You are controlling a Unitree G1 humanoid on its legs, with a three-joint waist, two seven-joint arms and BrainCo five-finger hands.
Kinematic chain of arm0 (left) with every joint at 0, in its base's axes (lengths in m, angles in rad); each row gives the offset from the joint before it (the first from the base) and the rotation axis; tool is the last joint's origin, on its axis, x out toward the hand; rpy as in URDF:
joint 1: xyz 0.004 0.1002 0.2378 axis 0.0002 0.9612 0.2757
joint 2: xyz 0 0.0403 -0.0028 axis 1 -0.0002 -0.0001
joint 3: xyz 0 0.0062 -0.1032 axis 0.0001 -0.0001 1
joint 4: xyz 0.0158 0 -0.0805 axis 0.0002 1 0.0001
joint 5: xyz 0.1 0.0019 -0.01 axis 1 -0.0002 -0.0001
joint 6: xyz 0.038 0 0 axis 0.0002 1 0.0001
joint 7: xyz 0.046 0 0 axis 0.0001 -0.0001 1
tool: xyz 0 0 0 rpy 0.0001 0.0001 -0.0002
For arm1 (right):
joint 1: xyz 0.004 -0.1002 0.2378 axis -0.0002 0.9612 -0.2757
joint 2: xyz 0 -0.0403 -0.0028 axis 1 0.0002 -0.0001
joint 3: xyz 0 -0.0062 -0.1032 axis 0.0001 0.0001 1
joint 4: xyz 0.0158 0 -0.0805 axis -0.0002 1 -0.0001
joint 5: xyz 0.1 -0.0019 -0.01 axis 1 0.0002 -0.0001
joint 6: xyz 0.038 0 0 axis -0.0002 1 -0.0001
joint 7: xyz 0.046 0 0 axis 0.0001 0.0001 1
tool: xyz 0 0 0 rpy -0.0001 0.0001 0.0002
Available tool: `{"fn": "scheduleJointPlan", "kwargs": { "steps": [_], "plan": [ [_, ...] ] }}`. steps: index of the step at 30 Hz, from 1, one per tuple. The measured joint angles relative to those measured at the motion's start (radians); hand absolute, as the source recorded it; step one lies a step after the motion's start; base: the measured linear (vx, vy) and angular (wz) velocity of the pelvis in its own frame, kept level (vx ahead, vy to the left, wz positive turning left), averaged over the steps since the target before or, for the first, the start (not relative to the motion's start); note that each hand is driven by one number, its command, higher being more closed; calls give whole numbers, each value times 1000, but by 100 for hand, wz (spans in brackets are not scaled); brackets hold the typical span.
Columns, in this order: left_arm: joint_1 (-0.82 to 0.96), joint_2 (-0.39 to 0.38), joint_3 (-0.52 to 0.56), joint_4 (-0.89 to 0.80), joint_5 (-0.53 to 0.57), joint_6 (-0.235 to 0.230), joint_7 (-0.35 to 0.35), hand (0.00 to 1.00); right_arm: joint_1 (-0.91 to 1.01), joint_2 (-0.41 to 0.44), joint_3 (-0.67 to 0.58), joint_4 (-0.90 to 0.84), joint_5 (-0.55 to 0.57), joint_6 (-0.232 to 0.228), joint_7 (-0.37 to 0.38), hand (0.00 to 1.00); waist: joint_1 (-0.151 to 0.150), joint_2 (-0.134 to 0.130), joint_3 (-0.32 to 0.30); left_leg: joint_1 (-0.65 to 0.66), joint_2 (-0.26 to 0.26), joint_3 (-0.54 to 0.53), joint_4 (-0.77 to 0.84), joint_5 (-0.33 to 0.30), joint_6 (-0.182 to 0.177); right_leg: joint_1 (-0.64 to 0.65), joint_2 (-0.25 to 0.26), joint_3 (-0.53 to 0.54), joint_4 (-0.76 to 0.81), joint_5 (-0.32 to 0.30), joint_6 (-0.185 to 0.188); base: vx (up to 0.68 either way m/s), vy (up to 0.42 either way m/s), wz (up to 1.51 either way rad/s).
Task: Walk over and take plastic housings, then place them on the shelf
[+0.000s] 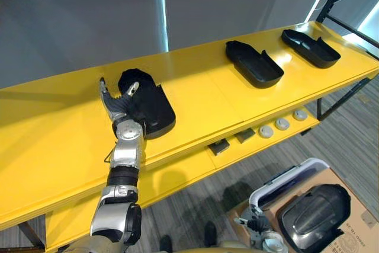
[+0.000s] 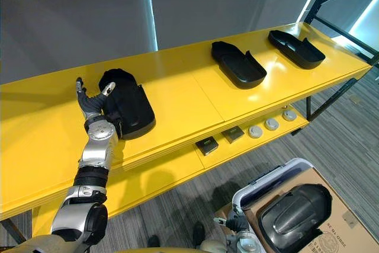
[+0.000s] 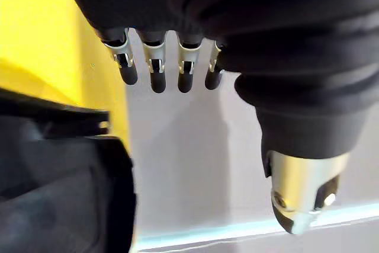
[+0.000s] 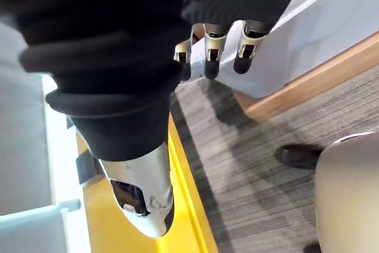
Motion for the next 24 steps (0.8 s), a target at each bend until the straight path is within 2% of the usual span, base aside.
{"fn": "scheduleJointPlan", "kwargs": {
  "steps": [3,6,7,11,14,18,24],
  "plan": [
    [90,-50,-71,-224,76,-11,-2,0,13,0,0,3,1,-1,0,0,5,3,2,-2,-1,-15,-1,-1,1,1,-2,0,0,-3,2,-26,10,8],
    [224,-90,-146,-347,145,-29,-23,0,18,1,-3,8,3,-2,-1,0,7,12,6,2,-2,-13,-5,-2,4,5,-1,1,0,-4,4,-48,12,1],
    [255,-91,-167,-361,154,-33,-30,100,17,1,-3,8,3,-3,0,0,7,14,6,4,-1,-13,-6,-2,3,7,-1,1,0,-5,5,-43,8,-2],
    [438,-93,-308,-410,230,-72,-113,100,21,1,-4,10,3,-5,-1,0,21,16,6,6,0,-10,-6,-3,3,8,0,1,0,-11,11,-27,3,0],
    [512,-91,-369,-412,277,-103,-163,100,26,3,-4,12,3,-5,-2,0,34,16,6,5,1,-6,-6,-6,-3,8,0,1,0,-11,12,-10,2,0],
    [566,-81,-378,-408,313,-126,-225,100,31,4,-3,13,3,-13,-3,0,46,16,6,3,1,-4,-7,-8,0,8,0,1,-1,-13,14,0,0,0],
    [567,-70,-380,-359,346,-138,-260,100,24,6,0,31,1,-17,-2,0,54,17,4,5,1,-4,-6,-8,-1,8,-1,1,-1,-17,21,0,0,0]
  ]
}}
